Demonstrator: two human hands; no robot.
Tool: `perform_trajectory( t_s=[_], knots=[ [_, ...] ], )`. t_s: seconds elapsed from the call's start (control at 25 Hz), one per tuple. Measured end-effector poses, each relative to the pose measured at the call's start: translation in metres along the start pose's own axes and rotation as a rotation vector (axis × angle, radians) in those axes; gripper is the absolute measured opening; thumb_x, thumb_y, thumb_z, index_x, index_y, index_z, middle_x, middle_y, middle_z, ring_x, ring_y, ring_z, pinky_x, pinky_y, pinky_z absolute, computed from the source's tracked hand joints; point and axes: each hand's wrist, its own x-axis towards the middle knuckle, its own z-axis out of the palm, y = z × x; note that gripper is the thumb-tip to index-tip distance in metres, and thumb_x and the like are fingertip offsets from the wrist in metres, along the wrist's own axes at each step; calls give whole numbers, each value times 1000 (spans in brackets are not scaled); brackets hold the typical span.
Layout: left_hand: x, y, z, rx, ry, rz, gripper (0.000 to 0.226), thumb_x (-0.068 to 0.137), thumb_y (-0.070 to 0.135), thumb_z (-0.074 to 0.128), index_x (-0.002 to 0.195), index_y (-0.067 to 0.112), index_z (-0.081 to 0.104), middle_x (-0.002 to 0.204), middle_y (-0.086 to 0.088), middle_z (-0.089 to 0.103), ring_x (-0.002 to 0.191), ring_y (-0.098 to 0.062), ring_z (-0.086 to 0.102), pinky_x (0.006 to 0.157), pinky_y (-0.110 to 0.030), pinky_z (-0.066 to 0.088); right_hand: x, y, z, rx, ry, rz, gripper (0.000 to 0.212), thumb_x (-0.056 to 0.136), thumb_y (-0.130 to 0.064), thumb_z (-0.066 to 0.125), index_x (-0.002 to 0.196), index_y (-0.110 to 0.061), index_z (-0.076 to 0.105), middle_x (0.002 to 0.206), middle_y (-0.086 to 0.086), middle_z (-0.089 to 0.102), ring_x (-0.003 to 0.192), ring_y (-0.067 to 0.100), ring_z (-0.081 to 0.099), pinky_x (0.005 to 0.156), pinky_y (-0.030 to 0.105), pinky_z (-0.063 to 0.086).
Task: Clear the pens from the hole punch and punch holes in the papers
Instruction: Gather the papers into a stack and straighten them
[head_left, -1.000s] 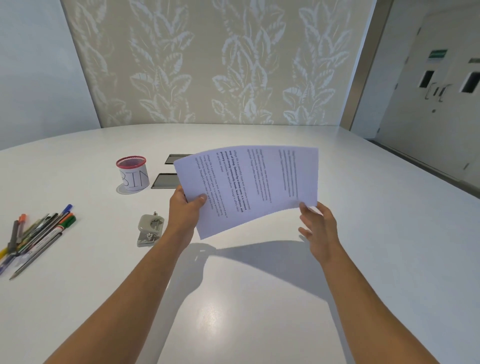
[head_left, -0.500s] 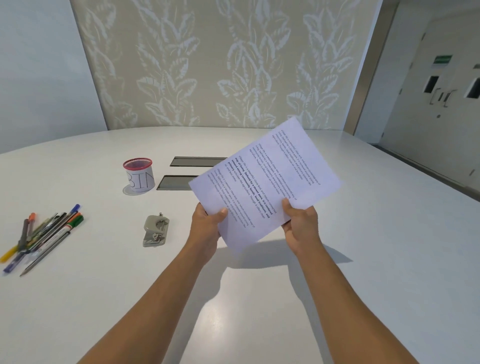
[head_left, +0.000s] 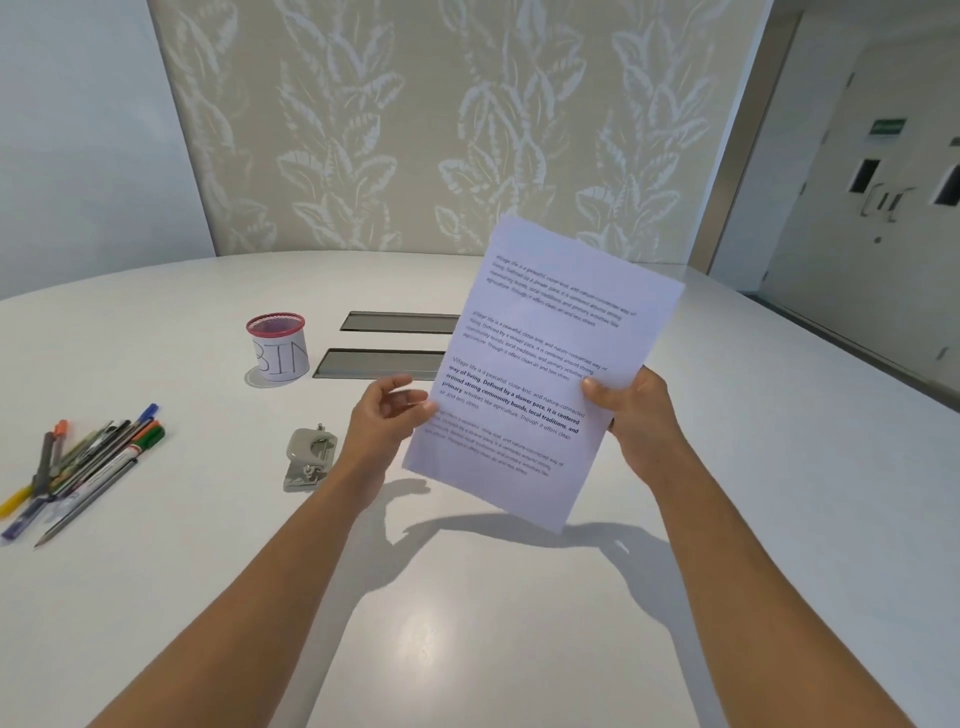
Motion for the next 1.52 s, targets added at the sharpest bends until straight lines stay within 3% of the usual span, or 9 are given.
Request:
perform_trajectory(
  t_s=[0.12, 0.24, 0.4, 0.52, 0.64, 0.8, 1.04, 1.2, 1.52],
  knots=[
    [6, 23, 9, 149, -95, 110, 59, 75, 20, 81, 125, 20, 51, 113, -3, 67, 107, -19, 65, 90, -33, 53, 8, -8, 3, -109, -16, 7, 53, 70, -8, 76, 122, -2, 62, 125, 17, 65, 108, 32, 67, 94, 51, 54],
    [12, 46, 25, 130, -201, 156, 65, 81, 14, 76, 134, 21, 40, 118, -5, 68, 107, -23, 67, 88, -44, 55, 10, -18, 13, -163, -89, -15, 40, 82, 4, 69, 121, -1, 63, 118, 14, 70, 106, 31, 68, 93, 50, 54],
    [17, 59, 40, 134, -79, 315, 48, 88, 9, 64, 128, 19, 40, 118, -4, 67, 106, -24, 67, 88, -50, 56, 17, -31, 25, -206, -16, -91, 45, 77, -10, 70, 119, -4, 60, 118, 11, 69, 104, 27, 69, 89, 47, 57],
    [14, 53, 43, 188, -15, 401, 32, 90, 8, 58, 111, 29, 45, 117, -4, 64, 107, -24, 64, 86, -46, 57, 19, -26, 30, -240, 30, -105, 32, 81, -11, 68, 113, -10, 62, 114, 7, 70, 100, 21, 70, 87, 42, 57],
    [6, 25, 42, 282, 49, 338, 28, 93, 5, 56, 108, 26, 46, 112, 2, 63, 105, -19, 64, 85, -41, 58, 5, 0, 35, -267, 58, -81, 22, 88, 2, 63, 103, -14, 65, 100, -1, 72, 86, 5, 70, 82, 31, 59],
    [1, 3, 38, 339, 83, 299, 22, 94, 6, 55, 109, 20, 46, 106, 5, 62, 102, -20, 62, 82, -40, 57, -4, 29, 34, -331, 64, -29, 22, 89, -1, 63, 102, -17, 67, 105, 7, 72, 94, 25, 69, 83, 40, 56],
    [7, 2, 39, 338, 89, 305, 21, 95, 6, 54, 109, 19, 46, 109, 2, 62, 101, -19, 63, 81, -39, 58, 0, 34, 31, -296, 69, -27, 22, 90, -2, 63, 108, -14, 67, 106, 5, 73, 94, 23, 70, 80, 35, 57],
    [4, -10, 39, 297, 81, 222, 23, 95, 4, 55, 109, 20, 48, 109, 6, 62, 105, -16, 62, 80, -28, 53, -9, 52, 27, -314, 27, 23, 23, 91, 1, 60, 106, -14, 66, 101, -1, 72, 93, 19, 69, 72, 22, 53],
    [17, 30, 25, 72, -67, 184, 28, 77, 16, 69, 104, 10, 63, 102, -6, 73, 90, -23, 70, 78, -38, 57, 5, 41, 9, -213, -138, 111, 29, 89, 5, 62, 115, -5, 67, 113, 8, 73, 105, 29, 69, 94, 46, 54]
  ],
)
